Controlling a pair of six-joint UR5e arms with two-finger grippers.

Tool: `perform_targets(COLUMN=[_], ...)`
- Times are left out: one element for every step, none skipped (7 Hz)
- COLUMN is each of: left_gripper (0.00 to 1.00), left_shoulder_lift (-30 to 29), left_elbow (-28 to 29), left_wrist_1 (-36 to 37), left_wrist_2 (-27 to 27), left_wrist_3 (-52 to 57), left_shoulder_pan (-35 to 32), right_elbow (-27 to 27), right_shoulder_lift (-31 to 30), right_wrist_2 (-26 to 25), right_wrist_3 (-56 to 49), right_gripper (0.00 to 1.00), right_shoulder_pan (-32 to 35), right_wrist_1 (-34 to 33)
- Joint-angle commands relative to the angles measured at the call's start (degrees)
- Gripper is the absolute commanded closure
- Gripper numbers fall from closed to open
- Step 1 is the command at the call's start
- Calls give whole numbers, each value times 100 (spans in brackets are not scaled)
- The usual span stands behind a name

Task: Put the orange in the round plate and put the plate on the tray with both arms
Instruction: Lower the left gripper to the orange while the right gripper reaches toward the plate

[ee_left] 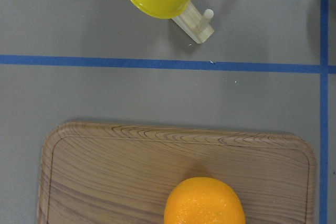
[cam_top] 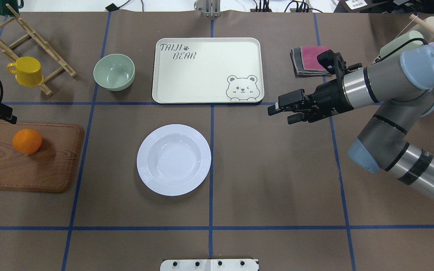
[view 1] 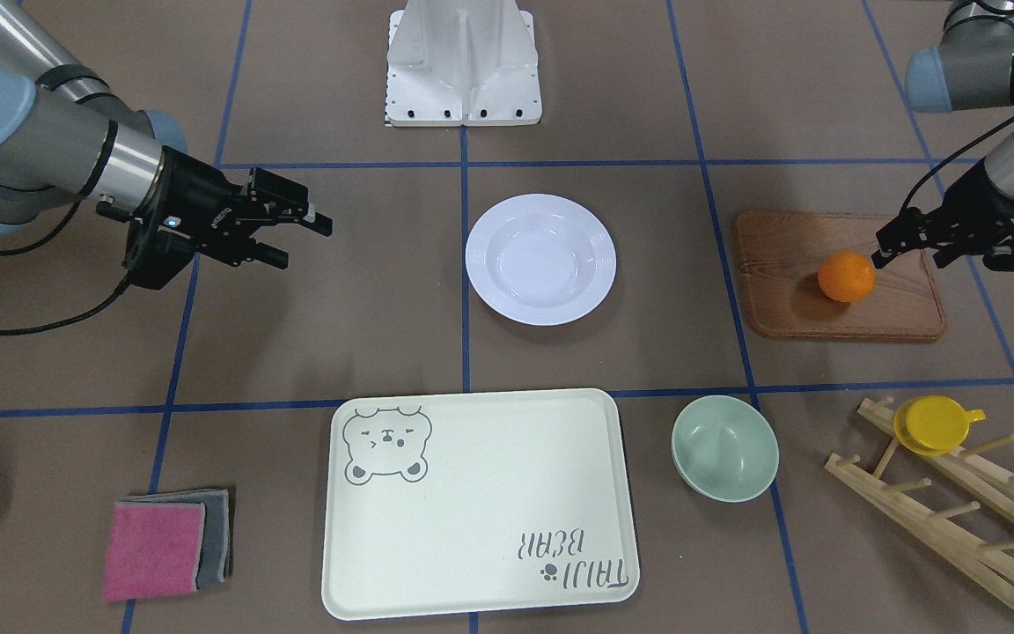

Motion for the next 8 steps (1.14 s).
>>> perform_targets(left_gripper=[1, 1, 1, 1, 1, 1, 1, 1], left_shoulder_lift=[-76, -163, -208, -208, -208, -208, -208, -208], left_elbow=[67, 199, 322, 393, 445, 463, 516, 743], left_wrist_1=[-154, -164, -172, -216, -216, -217, -312, -609], left_wrist_2=[299, 336, 345, 406, 416, 442, 442, 442], left_wrist_3=[-480, -491, -482, -491, -499, -543, -613, -622], left_shoulder_pan=[366, 456, 474, 483, 579, 667, 737, 773], right_elbow=[54, 62, 80, 98, 98, 98, 98, 98], right_shoulder_lift=[5, 5, 14, 14, 14, 14, 14, 14], right_wrist_2=[-274, -396, -598, -704, -749, -767, -767, -775], right_wrist_3=[204, 213, 221, 221, 213, 213, 213, 213], right_gripper=[1, 1, 1, 2, 2, 2, 2, 2], right_shoulder_pan=[-272, -377, -509, -606, -650, -668, -677, -686], right_wrist_1=[151, 151, 142, 142, 142, 142, 142, 134])
